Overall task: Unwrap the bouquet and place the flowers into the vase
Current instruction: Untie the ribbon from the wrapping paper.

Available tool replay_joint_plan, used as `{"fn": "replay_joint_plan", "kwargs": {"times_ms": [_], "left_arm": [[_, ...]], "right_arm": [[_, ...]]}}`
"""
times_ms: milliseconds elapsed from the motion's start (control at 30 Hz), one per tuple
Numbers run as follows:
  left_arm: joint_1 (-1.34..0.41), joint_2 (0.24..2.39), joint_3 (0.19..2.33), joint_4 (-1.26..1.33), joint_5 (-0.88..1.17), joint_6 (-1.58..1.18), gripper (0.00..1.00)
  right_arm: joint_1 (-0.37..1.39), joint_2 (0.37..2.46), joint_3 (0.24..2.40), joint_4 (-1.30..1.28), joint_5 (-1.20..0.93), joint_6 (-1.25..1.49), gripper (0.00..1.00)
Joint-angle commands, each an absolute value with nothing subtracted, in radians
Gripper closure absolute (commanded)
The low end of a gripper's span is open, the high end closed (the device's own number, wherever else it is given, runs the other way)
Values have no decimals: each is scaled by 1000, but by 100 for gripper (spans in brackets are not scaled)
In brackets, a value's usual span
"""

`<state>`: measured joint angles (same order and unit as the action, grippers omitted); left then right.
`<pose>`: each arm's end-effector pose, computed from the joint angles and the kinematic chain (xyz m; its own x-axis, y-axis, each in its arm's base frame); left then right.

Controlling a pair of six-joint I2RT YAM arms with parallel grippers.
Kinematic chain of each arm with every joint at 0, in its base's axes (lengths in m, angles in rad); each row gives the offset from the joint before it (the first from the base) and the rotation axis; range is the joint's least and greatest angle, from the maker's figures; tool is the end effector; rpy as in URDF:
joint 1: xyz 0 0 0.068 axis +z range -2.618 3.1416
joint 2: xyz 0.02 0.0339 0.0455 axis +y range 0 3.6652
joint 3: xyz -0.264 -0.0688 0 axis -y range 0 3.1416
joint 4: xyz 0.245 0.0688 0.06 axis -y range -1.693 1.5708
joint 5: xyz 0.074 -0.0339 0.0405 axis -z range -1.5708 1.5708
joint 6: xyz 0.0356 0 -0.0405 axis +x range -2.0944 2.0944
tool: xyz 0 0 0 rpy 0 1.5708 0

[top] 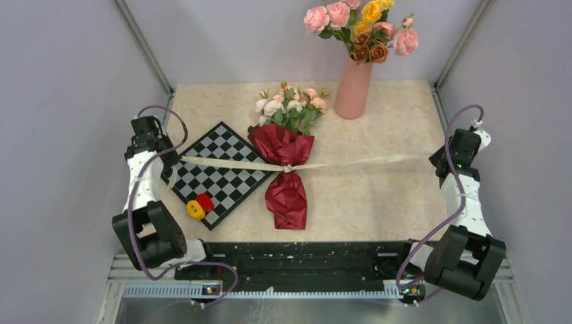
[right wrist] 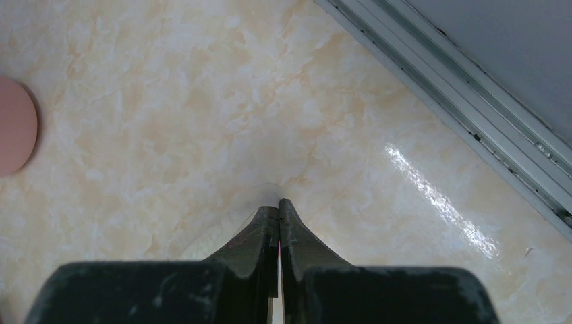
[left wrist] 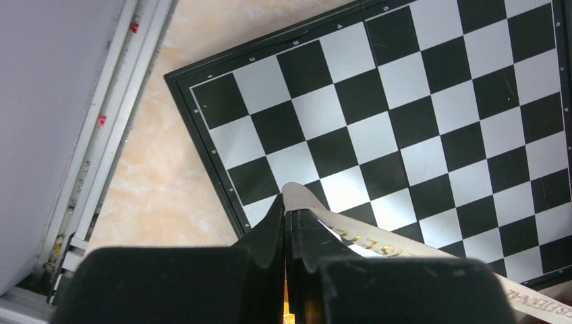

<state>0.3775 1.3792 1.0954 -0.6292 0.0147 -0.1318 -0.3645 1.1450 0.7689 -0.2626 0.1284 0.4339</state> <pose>0.2686 0.1059 0.2749 -0.6819 -0.4117 -0.6045 -0.4538 0.8864 -0.0919 0.2307 -0.0929 0.2546 -0.3164 0.5670 -0.7606 0.6421 0.7181 0.2683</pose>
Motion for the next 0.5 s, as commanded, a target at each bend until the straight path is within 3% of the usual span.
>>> {"fn": "replay_joint_plan", "kwargs": {"times_ms": [0,467], "left_arm": [[398,1321,1094,-567,-40,-143,100],[419,1302,1089,-560,-98,-149,100]], "right_arm": [[-395,1108,823,-248,136,416,100],[-426,1108,828,-246,121,414,100]]}}
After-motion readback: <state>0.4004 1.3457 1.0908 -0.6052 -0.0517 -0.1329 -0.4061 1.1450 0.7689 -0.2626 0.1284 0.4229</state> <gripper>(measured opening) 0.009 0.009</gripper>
